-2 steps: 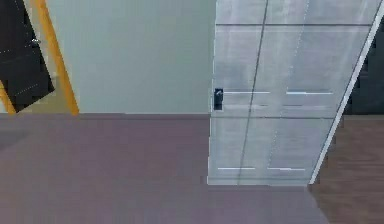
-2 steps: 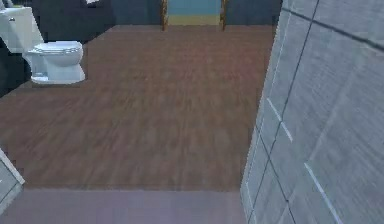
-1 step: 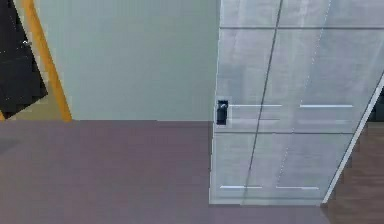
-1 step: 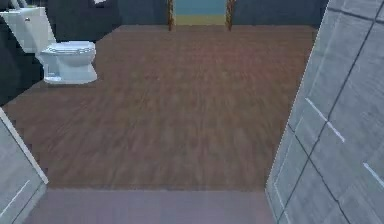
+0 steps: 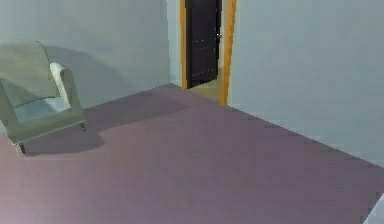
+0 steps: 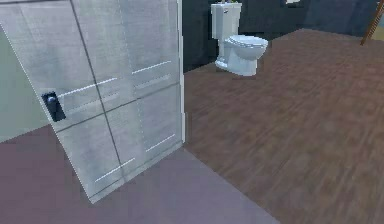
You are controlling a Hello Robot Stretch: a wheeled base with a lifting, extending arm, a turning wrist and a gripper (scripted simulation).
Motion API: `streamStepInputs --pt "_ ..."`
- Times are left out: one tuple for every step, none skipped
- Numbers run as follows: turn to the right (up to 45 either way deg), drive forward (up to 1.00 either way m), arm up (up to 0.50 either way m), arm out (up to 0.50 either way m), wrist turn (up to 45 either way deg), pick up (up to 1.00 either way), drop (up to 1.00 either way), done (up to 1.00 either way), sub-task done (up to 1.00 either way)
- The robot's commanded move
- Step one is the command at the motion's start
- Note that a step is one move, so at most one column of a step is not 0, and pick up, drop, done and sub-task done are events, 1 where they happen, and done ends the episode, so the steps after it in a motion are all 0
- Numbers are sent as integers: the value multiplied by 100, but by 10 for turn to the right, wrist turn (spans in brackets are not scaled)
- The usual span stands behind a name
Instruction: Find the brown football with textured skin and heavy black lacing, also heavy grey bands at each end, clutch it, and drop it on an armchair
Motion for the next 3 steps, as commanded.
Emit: streamStepInputs --pt "-90 0 0 0 0 0 0 0 0" --pt "0 15 0 0 0 0 0 0 0" --pt "-450 0 0 0 0 0 0 0 0"
